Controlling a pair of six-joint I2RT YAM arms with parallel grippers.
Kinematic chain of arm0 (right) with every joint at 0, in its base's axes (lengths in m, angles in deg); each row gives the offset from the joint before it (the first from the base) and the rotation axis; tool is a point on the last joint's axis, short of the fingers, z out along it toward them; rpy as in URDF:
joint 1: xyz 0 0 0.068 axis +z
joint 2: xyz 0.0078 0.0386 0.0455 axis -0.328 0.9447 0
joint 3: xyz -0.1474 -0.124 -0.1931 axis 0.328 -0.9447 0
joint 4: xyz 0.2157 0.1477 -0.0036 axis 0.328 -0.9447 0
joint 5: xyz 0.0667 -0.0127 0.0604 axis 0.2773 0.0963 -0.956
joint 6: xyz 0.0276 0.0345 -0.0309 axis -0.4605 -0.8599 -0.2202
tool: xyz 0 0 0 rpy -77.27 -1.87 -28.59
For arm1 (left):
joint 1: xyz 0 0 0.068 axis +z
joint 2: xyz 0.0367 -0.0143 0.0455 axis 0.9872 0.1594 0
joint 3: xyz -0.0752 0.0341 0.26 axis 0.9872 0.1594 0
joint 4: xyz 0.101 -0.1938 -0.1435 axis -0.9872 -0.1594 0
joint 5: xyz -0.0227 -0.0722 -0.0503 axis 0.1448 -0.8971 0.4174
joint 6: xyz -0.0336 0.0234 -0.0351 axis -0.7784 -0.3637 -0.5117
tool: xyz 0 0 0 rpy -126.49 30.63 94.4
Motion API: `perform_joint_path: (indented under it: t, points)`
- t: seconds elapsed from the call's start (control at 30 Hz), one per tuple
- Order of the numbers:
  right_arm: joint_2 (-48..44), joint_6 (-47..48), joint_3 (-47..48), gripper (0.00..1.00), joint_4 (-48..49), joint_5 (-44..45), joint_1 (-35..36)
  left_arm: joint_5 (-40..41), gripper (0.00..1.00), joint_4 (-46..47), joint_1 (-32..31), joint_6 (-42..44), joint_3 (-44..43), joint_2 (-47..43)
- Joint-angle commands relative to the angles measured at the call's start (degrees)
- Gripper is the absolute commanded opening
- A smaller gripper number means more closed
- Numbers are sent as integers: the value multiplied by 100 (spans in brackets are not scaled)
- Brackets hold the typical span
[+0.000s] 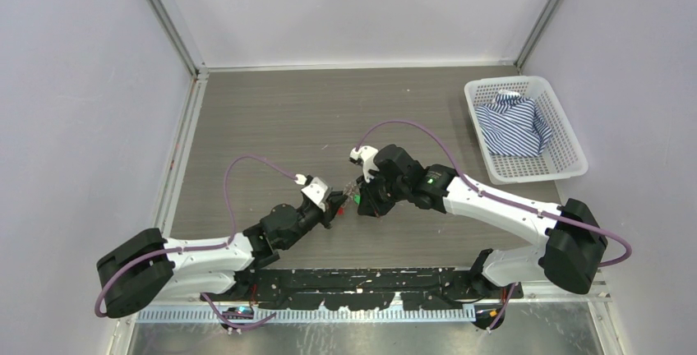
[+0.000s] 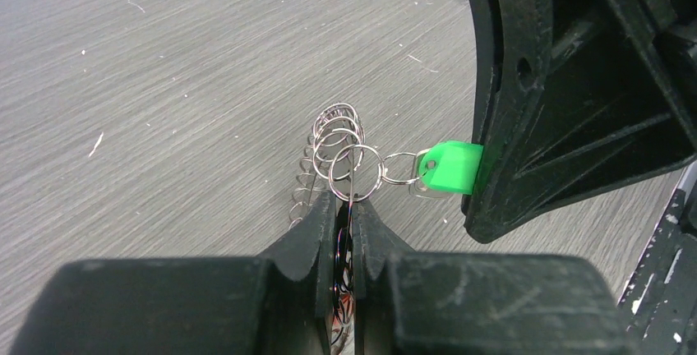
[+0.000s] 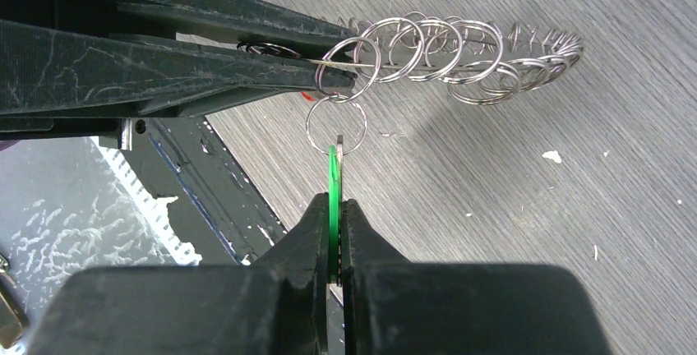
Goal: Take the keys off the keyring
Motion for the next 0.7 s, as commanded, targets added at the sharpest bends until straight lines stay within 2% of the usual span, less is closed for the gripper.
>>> perform_joint_path:
  t: [0.0, 0.67]
  points:
    - [-46, 105, 170, 1, 119, -9, 13, 446, 0, 525, -4, -325, -134, -116]
    - [346, 71, 236, 1, 395, 92, 154, -94, 1, 783, -14, -335, -222, -16]
